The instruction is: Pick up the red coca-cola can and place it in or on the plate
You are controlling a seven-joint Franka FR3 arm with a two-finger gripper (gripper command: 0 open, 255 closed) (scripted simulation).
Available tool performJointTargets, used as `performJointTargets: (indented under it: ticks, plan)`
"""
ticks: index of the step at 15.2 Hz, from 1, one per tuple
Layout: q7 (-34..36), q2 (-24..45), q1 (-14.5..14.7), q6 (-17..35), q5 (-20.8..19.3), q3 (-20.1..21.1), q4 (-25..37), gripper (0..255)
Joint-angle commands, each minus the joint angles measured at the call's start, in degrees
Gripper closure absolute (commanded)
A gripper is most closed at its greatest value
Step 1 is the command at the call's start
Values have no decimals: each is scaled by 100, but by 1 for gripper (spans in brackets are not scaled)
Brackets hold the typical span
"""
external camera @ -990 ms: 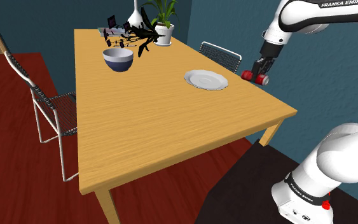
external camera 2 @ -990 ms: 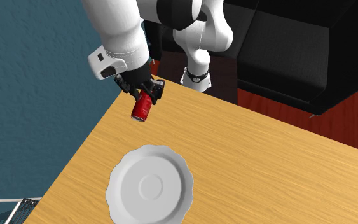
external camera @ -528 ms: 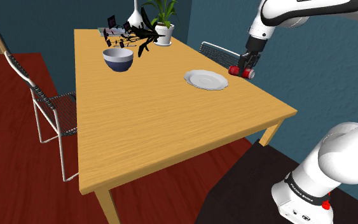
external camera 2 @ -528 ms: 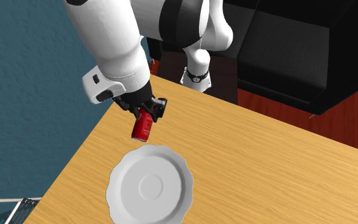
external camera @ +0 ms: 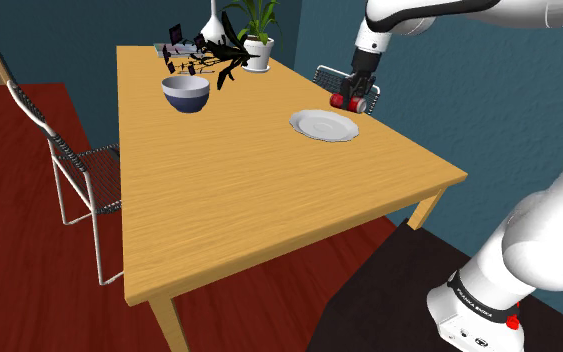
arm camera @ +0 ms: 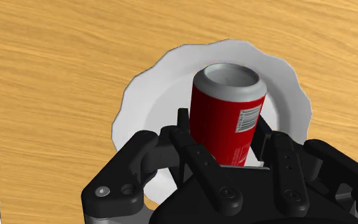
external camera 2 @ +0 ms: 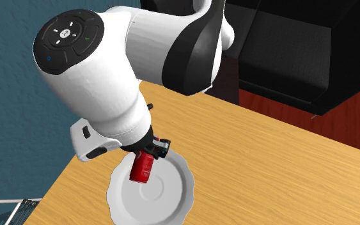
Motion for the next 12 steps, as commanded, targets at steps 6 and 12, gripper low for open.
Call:
performJointTargets:
  ticks: [6, 12]
  plan:
    - [107, 1120, 68, -94, 238, 78, 1196, 255]
    - [77, 1151, 74, 357, 255, 84, 774, 255]
